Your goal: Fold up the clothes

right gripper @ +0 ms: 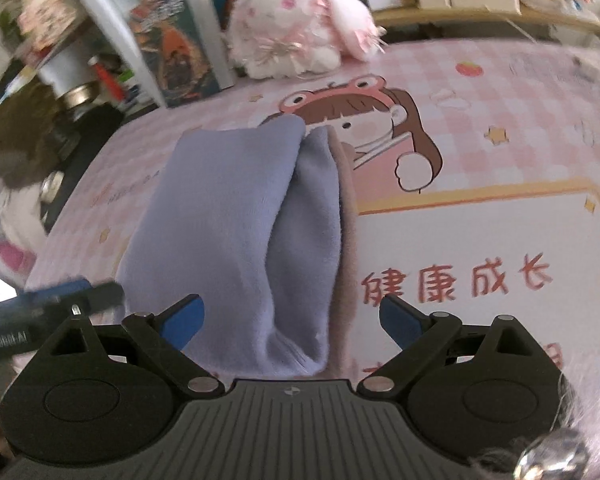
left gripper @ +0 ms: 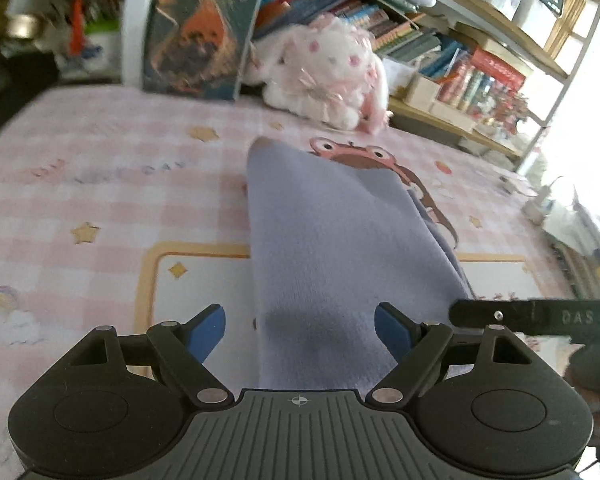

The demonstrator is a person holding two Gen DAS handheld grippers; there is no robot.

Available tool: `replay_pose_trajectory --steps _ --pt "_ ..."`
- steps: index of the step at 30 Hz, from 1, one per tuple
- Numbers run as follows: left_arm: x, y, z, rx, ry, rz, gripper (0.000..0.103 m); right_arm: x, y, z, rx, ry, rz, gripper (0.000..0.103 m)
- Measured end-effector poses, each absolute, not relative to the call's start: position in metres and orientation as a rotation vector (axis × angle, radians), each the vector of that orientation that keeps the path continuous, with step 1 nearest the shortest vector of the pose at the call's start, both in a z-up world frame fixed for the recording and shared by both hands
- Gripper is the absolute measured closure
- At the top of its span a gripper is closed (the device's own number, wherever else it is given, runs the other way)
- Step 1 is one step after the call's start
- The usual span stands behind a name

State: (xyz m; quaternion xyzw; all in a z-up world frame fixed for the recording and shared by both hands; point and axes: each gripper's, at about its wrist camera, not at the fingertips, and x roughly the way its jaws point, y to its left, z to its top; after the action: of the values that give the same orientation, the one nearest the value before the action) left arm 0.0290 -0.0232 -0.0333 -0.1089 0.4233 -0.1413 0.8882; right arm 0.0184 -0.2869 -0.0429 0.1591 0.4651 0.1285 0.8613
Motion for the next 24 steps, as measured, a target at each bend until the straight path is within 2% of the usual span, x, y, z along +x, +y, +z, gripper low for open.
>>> replay_pose_trajectory --steps 5,10,12,19,21,24 --pt "0.063 -0.008 -0.049 -0.393 0.947 -0.366 0.020 0.039 -0.293 -0.052 0.477 1.017 0.197 0.008" --pt "0.082 -0.006 -0.060 -0.503 1.004 -0.364 0.023 0.056 -0.298 -0.060 0.549 1.052 0.171 0.015" --pt "0.088 -0.009 -0.065 -0.522 1.026 -0.360 0.027 0.059 -0.298 -0.064 0.561 1.066 0.185 0.025" --pt "0.089 -0.024 -0.069 -0.482 1.034 -0.287 0.039 0.064 -0.291 -0.068 0.561 1.069 0.214 0.051" --pt "0.087 -0.027 -0.066 -0.450 1.026 -0.279 0.047 0.063 -0.282 -0.061 0.488 1.038 0.223 0.066" --pt "0.086 -0.029 -0.062 -0.415 1.018 -0.271 0.049 0.054 -0.254 -0.044 0.224 0.932 0.264 0.077"
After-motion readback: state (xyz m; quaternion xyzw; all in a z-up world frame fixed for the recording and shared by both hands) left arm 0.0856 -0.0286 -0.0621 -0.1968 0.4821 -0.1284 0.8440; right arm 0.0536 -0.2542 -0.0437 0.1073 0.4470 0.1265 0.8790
